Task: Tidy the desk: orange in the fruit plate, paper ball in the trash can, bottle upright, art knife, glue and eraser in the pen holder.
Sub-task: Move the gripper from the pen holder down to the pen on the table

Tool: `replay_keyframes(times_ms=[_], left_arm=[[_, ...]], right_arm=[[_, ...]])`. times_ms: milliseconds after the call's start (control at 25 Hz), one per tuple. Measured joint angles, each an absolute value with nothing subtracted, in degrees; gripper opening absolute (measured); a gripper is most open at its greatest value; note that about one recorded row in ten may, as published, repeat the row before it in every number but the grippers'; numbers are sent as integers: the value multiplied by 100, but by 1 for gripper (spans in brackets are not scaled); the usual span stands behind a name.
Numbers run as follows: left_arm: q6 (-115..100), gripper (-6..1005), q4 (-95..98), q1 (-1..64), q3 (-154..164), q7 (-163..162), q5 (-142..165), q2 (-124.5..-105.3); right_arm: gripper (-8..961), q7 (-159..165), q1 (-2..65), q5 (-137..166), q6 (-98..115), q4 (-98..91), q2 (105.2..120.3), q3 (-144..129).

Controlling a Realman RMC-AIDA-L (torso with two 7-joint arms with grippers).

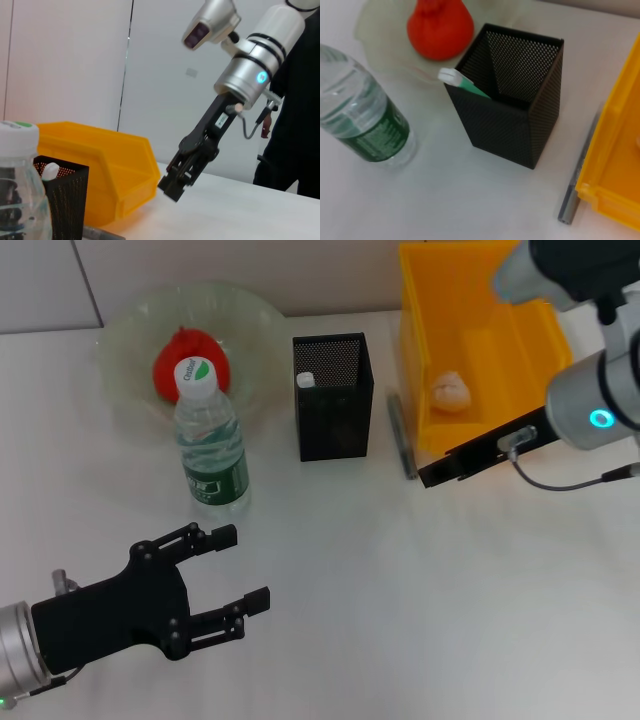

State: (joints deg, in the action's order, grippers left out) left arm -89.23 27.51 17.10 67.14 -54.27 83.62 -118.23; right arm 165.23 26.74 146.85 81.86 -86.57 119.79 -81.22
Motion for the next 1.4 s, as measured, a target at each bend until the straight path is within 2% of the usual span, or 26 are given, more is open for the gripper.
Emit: replay_keyframes(times_ms=[1400], left_arm=[[-8921,803,2720,1670,6715,-5392,8382,-11821]], right_arm=[[537,16945,3235,14722,6640,-6713,11990,-8419]])
